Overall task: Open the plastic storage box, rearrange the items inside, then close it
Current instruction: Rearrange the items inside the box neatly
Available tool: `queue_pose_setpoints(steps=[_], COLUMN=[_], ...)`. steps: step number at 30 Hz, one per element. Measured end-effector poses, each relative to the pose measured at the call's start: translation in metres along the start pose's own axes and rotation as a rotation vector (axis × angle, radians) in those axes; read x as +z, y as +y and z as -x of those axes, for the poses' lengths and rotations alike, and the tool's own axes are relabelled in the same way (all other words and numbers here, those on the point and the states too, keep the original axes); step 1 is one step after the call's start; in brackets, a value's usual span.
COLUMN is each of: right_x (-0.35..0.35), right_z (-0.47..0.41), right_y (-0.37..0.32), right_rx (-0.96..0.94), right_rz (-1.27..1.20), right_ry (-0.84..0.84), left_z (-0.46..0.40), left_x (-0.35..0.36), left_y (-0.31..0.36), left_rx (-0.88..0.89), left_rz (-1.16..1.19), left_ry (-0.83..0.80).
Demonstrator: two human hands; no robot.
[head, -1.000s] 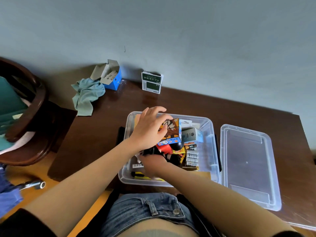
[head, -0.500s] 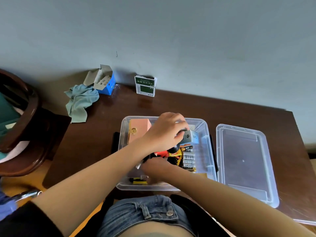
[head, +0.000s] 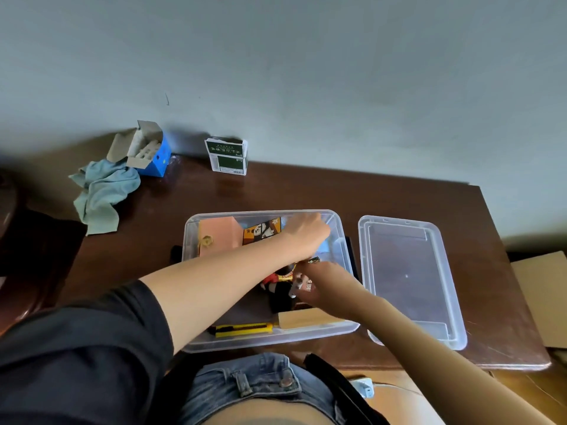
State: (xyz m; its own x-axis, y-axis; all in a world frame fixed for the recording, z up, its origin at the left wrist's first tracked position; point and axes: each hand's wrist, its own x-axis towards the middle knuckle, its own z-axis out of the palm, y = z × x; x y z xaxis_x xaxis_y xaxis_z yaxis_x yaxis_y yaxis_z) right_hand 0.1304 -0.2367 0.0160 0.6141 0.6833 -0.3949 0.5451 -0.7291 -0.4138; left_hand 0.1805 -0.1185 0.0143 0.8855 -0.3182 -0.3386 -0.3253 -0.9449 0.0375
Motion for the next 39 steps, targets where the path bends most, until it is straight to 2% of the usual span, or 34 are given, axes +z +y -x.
queue_pose_setpoints(steps=[3,6,9,14,20,23,29,39], right_x=[0.007,0.007,0.006,0.013,0.019,0.029,0.04,0.038], right_z=[0.0,-0.005,-0.01,-0.025,-0.049,-0.056,-0.065,-0.071], right_y=[0.006,0.012,0.017,0.017,0.019,0.022,0.027,0.03], right_rx=[0.029,0.139,0.249,0.307,0.307,0.272,0.239,0.2], right_rz=[0.136,0.279,0.362,0.431,0.429,0.463,0.473,0.524], right_ry=[0.041,0.038,0.006,0.015,0.068,0.104,0.07,-0.028], left_z=[0.009,0.016,0.022,0.024,0.027,0.031,0.041,0.044], left_x=[0.002,0.005,0.006,0.001,0.0,0.005,0.016,0.015], left_y=[-0.012,-0.018,-0.021,-0.022,-0.029,-0.038,-0.037,-0.036], left_rx=[-0.021,-0.021,-0.073,-0.184,-0.25,-0.265,-0.316,-0.338], left_rz=[0.066,0.066,0.072,0.094,0.127,0.258,0.525,0.559], left_ry=[0.047,0.058,0.057,0.046,0.044,0.063,0.097,0.089])
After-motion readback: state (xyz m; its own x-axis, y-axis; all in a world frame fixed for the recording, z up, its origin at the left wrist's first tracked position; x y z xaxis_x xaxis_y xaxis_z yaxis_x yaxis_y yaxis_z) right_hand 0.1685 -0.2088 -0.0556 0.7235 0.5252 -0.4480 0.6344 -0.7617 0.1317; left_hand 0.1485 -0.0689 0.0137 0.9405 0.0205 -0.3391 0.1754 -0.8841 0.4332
